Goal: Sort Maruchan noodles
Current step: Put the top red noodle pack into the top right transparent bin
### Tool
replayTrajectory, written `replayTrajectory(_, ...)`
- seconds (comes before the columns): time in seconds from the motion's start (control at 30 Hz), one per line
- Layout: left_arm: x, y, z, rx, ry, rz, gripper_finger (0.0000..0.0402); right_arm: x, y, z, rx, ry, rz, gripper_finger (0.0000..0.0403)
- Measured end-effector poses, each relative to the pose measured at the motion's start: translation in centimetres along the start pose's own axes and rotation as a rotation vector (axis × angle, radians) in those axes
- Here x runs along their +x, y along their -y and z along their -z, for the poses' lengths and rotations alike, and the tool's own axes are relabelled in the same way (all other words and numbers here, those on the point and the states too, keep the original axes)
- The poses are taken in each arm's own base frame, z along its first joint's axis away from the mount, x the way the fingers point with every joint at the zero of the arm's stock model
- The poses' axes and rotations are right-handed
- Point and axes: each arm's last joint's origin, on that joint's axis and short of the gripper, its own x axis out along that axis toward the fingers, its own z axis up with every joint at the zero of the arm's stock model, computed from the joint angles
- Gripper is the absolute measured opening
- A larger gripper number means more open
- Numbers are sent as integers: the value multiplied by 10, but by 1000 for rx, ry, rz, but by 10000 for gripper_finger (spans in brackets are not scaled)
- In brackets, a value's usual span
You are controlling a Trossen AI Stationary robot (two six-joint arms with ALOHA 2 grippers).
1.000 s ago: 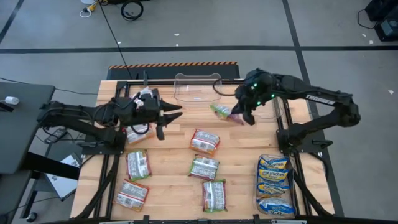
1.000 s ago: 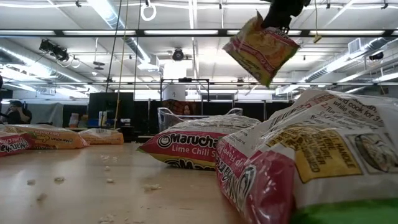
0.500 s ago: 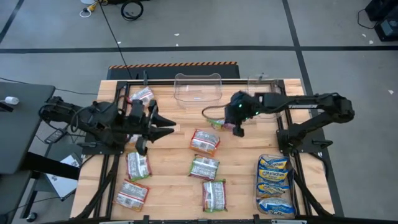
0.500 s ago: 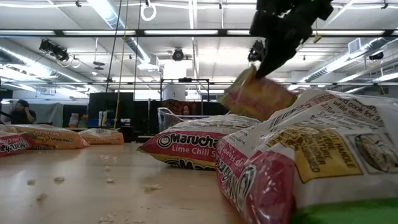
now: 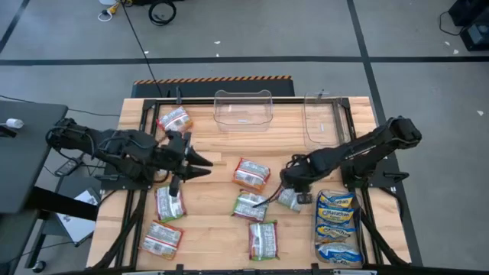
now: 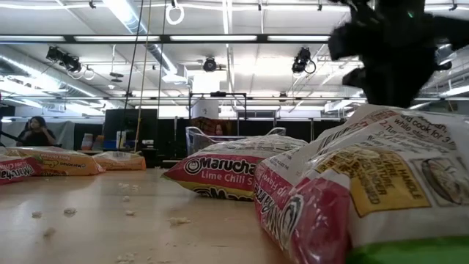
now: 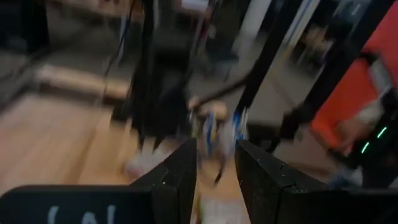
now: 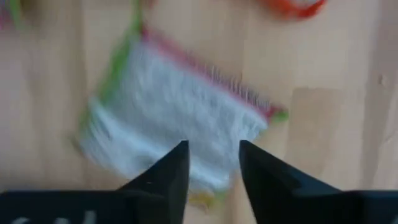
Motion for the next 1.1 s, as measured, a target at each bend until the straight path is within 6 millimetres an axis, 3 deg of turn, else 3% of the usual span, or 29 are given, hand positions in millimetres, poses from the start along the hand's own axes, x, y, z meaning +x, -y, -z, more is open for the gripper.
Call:
replayTrajectory(0.13, -9, -5, 10, -2, -118, -23, 114, -12, -9, -20, 553, 136, -20, 179)
replayTrajectory(0.27, -25, -9, 11, 6, -149, -33, 114, -2, -13, -39, 1133, 64, -48, 184)
replayTrajectory(0.37, -35, -11, 10, 20, -150, -33, 114, 13, -16, -55, 1355, -10, -41, 184)
replayTrajectory(0.47, -41, -11, 11, 58, -157, -28, 114, 27, -15, -58, 1465, -126, 124, 184)
replayTrajectory(0.67, -46, -5, 16, 83, -194, 13, 114, 48, 2, -65, 1421, -293, 303, 185)
replayTrajectory(0.8, -48, 0, 20, 93, -224, 43, 114, 72, 15, -84, 1307, -255, 169, 185)
replayTrajectory(0.9, -49, 5, 22, 90, -243, 66, 114, 84, 26, -104, 1040, -138, -9, 185)
replayTrajectory(1.0, -51, 8, 24, 89, -254, 90, 114, 79, 30, -122, 848, -66, -162, 185)
replayTrajectory(1.1, -52, 11, 25, 91, -253, 92, 114, 58, 23, -125, 752, -111, -89, 185)
